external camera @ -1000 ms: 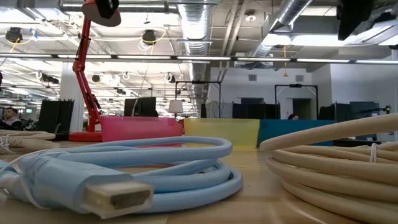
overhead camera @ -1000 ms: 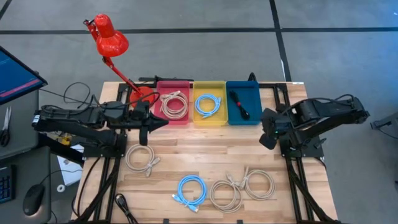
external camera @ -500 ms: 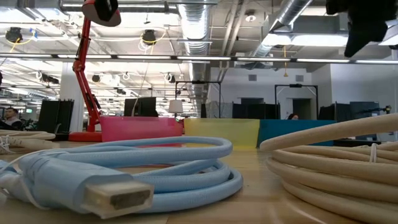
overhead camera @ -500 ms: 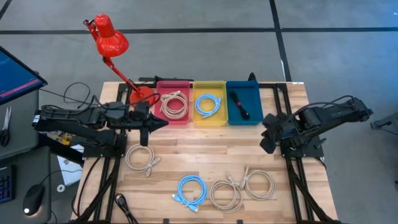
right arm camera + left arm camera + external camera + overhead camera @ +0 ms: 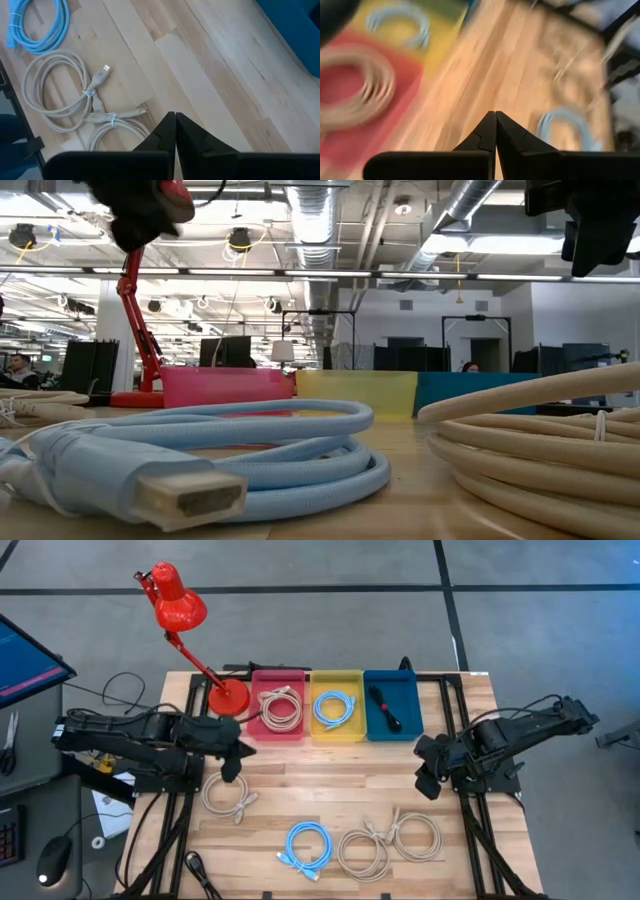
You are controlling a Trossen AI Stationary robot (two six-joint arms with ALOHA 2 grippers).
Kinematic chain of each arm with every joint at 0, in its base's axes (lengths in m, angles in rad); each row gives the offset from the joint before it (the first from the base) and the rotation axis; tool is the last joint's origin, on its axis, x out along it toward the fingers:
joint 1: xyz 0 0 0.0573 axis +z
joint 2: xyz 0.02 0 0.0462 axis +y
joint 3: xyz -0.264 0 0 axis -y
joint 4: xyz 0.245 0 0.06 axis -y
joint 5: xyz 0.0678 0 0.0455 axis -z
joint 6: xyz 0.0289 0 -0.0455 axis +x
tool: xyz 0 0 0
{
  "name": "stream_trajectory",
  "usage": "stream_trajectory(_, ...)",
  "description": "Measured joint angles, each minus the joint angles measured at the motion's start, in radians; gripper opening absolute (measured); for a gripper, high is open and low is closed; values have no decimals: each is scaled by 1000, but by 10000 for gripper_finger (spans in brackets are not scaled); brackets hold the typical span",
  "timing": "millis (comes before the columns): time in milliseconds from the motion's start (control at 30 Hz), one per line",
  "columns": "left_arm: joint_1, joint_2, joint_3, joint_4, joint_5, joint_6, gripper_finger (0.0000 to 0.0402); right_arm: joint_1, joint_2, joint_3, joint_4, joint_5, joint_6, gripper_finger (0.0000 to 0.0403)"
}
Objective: Pick & Place USB Port
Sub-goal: Put the left brown charger cable into the red bin
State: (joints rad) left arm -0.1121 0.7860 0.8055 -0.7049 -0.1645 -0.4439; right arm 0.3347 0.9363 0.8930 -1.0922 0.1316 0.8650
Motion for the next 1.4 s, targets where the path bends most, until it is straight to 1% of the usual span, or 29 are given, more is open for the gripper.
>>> stream_trajectory(167,-19,0,0,-187,3,-10,4,-1,0,0,0,0,0,1)
stream_trajectory(367,-21,26,0,-277,1,30,4,-1,0,0,0,1,0,1)
stream_trajectory(567,-50,132,0,-298,5,160,4,-1,0,0,1,5,0,1)
stream_trajectory(767,-80,257,0,-375,-4,319,5,-1,0,1,1,7,0,1)
stream_trajectory(900,-80,305,0,-398,-8,421,14,-1,1,1,1,8,0,1)
stream_trajectory(1000,-80,326,0,-397,-8,504,28,-1,0,1,2,7,0,1)
stream_trajectory(1133,-80,342,0,-397,-7,587,57,-1,0,1,2,7,9,1)
stream_trajectory(1267,-80,350,-4,-393,-7,604,96,-1,0,1,2,7,24,1)
stream_trajectory(1400,-80,351,-50,-391,-6,598,138,-1,0,1,1,9,23,1)
